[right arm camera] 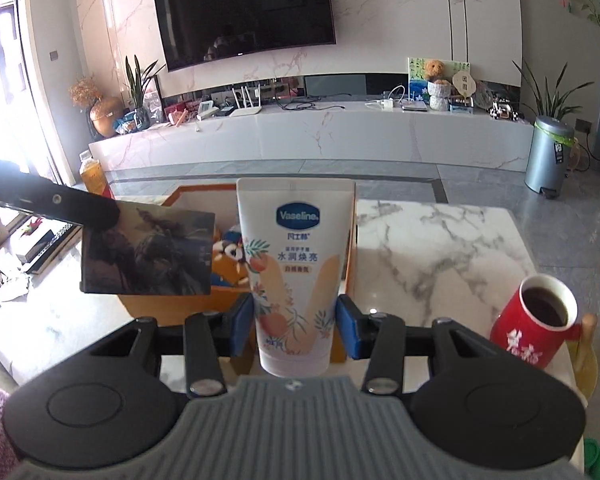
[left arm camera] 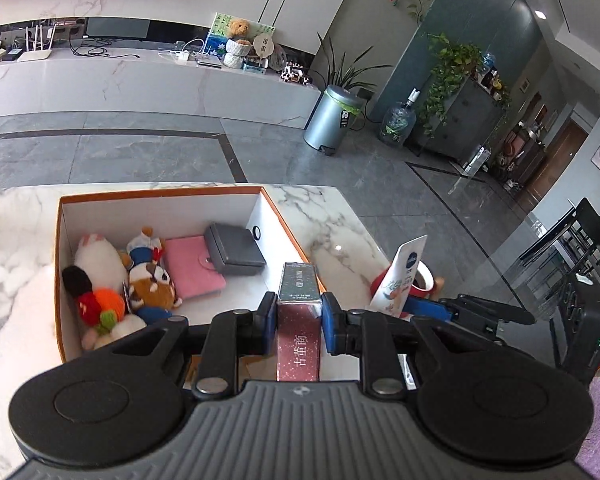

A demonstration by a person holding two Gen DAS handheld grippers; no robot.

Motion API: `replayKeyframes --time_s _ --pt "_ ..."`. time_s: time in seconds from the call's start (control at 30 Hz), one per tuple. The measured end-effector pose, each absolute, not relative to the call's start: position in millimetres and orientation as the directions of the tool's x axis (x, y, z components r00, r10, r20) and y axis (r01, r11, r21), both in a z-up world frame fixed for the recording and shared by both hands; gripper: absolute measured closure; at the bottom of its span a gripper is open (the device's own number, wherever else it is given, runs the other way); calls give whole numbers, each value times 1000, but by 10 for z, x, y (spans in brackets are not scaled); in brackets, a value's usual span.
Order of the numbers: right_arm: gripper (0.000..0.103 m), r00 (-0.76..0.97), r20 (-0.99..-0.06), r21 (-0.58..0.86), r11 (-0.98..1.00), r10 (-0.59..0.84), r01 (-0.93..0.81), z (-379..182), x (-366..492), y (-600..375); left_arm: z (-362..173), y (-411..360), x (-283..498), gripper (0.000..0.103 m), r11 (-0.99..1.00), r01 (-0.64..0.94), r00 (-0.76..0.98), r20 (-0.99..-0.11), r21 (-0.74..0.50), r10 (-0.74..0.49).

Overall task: Organize objects
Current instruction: 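Carry the photo card pack into the box and release it with the left gripper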

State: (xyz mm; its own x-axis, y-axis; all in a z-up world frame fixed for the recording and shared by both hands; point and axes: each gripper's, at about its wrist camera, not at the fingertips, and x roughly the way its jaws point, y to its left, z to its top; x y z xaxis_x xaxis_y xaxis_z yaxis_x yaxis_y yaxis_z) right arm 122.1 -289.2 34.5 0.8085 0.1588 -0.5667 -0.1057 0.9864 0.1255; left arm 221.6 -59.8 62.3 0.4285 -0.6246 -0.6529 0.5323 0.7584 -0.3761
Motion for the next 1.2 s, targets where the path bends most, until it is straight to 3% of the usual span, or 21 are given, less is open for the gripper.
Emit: replayKeyframes --time_s 0.13,0.4,0.83,1.2 --pt "56 835 -538 53 993 115 -102 523 1688 -2909 399 -786 2734 76 750 524 371 -684 -405 -628" --pt "56 816 -567 54 994 107 -92 436 2228 -3016 -418 -1220 3431 76 737 510 201 -772 -444 -604" --pt "56 786 -612 -16 992 89 -124 208 2678 -3037 -1063 -1291 3931 76 703 378 83 -734 -603 -674" --pt "56 785 -613 -31 991 85 -132 134 2788 -2958 -1035 -1517 3815 58 843 449 186 -893 -294 -410"
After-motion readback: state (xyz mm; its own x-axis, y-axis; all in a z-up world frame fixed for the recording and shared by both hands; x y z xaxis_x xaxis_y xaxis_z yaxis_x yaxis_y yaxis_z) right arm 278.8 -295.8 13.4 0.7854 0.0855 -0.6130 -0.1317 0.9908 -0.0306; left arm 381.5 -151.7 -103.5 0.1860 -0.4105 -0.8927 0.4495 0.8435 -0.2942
